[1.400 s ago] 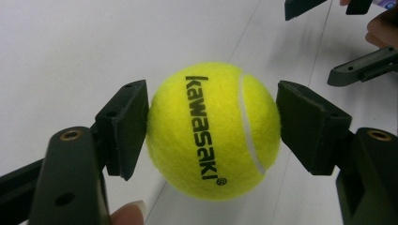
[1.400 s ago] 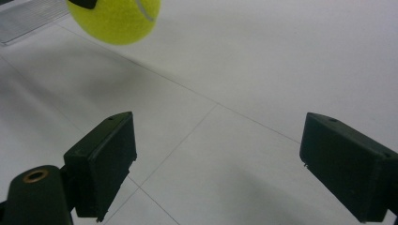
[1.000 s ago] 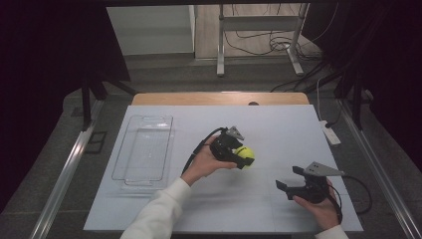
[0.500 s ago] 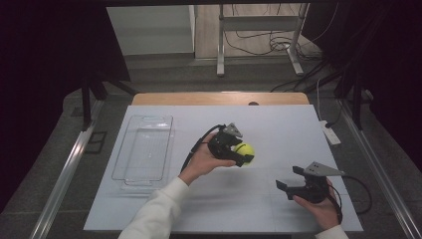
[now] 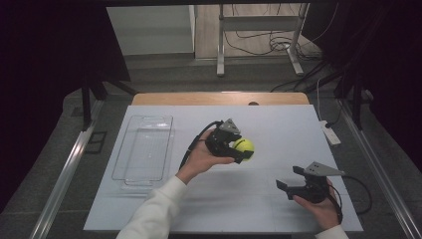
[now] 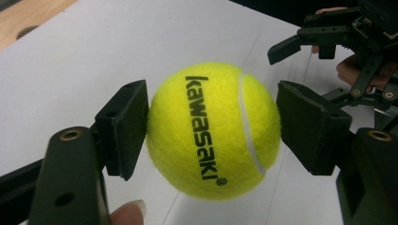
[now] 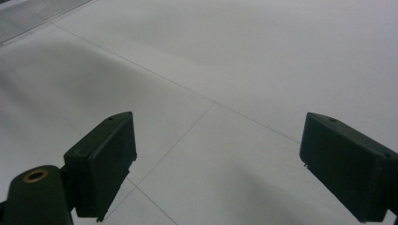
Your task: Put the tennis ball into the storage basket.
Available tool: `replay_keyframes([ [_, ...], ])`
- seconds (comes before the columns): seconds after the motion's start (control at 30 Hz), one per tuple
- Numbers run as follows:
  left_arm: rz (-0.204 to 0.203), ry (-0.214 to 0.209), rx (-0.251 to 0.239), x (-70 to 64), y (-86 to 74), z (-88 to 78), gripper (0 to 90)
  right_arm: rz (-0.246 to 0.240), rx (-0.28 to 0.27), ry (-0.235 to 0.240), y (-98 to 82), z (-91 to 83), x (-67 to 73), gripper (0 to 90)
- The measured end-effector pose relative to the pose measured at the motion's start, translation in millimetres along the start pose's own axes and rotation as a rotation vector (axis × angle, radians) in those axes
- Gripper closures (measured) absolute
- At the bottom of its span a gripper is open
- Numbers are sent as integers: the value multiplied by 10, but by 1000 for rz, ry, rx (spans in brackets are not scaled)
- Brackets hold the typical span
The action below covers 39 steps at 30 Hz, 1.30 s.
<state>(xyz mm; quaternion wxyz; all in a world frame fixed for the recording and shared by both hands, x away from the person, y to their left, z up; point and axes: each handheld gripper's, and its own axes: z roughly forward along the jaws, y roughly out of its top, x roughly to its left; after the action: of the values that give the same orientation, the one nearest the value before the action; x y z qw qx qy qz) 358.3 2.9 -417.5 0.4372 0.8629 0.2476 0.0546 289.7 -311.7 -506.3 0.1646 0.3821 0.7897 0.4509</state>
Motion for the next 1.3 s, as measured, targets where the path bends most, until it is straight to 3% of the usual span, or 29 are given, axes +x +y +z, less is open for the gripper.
replay_keyframes([
  [1.3, -13, 83, -75, 131, 13, -356, 289, -1, -1, -3, 0, -2, 1, 111],
])
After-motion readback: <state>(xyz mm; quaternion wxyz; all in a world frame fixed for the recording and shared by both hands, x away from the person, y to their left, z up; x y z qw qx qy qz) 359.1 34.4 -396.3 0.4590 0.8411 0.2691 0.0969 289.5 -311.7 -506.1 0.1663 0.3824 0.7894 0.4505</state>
